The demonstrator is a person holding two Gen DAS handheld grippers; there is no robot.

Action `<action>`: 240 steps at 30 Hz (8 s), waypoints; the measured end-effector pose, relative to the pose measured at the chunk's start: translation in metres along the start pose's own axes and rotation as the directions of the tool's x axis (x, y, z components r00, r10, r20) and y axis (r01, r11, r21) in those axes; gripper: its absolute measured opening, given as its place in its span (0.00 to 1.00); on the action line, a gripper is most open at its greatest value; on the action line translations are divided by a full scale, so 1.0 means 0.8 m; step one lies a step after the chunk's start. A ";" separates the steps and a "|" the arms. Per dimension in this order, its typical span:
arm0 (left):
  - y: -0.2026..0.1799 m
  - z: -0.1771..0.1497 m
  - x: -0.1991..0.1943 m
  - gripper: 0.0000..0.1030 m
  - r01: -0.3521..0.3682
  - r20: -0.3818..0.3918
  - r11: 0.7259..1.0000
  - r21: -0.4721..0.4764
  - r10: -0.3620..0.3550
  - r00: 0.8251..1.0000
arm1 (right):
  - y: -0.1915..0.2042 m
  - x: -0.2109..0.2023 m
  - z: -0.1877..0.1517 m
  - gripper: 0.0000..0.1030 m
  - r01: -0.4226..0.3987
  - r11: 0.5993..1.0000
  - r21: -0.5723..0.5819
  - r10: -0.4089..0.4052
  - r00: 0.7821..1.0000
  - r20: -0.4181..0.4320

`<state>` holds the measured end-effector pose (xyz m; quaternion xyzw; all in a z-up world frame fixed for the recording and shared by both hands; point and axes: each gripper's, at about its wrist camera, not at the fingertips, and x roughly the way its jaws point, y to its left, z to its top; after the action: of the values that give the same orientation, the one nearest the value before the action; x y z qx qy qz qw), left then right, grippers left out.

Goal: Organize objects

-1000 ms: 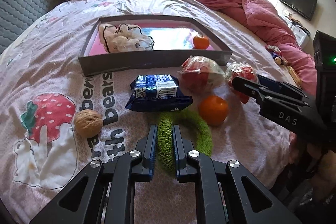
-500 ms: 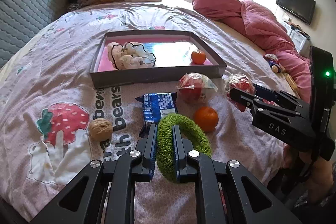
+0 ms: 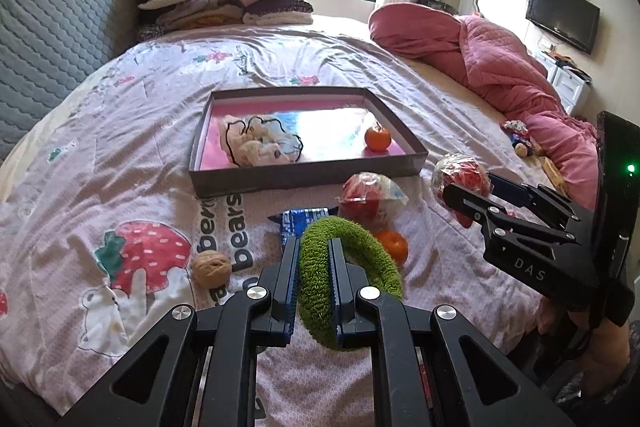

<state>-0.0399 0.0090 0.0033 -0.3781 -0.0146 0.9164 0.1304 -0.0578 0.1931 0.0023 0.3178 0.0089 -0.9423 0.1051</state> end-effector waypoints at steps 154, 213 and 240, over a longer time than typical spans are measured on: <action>0.098 0.218 0.236 0.13 -0.127 -0.031 0.990 -0.054 0.126 0.992 | 0.026 0.221 0.130 0.52 -0.086 0.966 -0.244 0.068 0.994 -0.082; 0.141 0.233 0.289 0.54 -0.177 -0.151 0.971 -0.158 0.153 0.977 | 0.025 0.236 0.127 0.54 -0.114 0.972 -0.208 0.076 0.980 -0.182; 0.082 0.194 0.069 0.66 -0.200 0.107 0.977 -0.072 0.207 0.972 | 0.014 0.090 0.160 0.57 -0.112 0.984 -0.141 0.118 0.992 0.041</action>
<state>-0.2007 -0.0292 0.0679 -0.3284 -0.0109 0.9442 0.0233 -0.1878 0.1580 0.0622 0.2866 0.0534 -0.9392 0.1814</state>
